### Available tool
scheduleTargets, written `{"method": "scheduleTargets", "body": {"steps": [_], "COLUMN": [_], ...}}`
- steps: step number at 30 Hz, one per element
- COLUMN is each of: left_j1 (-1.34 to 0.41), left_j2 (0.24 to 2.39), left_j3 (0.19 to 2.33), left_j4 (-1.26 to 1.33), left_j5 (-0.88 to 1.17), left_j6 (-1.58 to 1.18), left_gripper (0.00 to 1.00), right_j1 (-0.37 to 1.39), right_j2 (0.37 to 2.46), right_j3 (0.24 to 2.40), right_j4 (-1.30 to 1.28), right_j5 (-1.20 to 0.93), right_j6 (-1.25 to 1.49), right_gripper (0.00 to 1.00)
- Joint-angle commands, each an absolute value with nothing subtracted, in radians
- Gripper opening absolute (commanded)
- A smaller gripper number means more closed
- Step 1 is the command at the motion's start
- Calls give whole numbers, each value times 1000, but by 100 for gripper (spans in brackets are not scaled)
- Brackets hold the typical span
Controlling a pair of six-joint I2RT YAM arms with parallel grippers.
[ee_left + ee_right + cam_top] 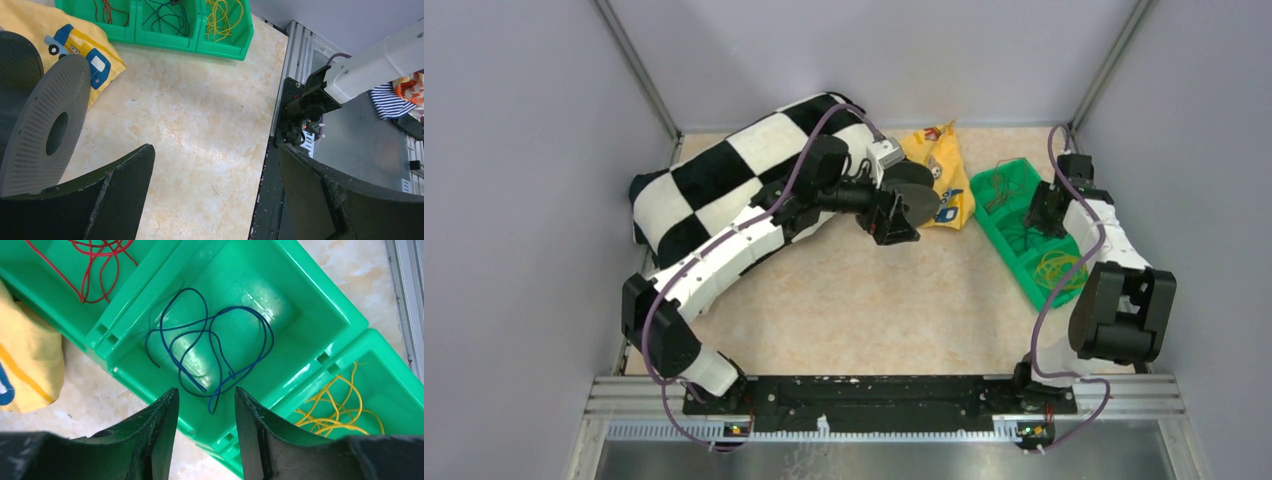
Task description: Wrap the cables
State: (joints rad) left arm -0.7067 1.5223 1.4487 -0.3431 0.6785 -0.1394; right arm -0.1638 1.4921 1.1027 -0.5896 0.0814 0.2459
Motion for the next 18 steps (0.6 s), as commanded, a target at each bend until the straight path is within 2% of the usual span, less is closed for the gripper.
{"method": "scheduleTargets", "body": {"steps": [1, 4, 11, 18], "left_j1": [-704, -703, -703, -703], "left_j2": [1512, 1510, 1502, 1476], "left_j3": [1434, 1428, 1403, 1371], "left_j4": [-292, -289, -276, -270], "left_j5": [665, 663, 660, 649], "left_j6": [-138, -136, -148, -153], "left_gripper": [99, 99, 99, 99], "right_j1": [-142, -112, -39, -33], "right_j2": [1527, 1561, 1632, 1658], "right_j3": [1149, 1150, 1119, 1068], "right_j4": [-517, -498, -426, -312], "right_j5": [89, 97, 212, 261], "right_j6": [156, 91, 5, -74], "right_gripper": [44, 43, 48, 36]}}
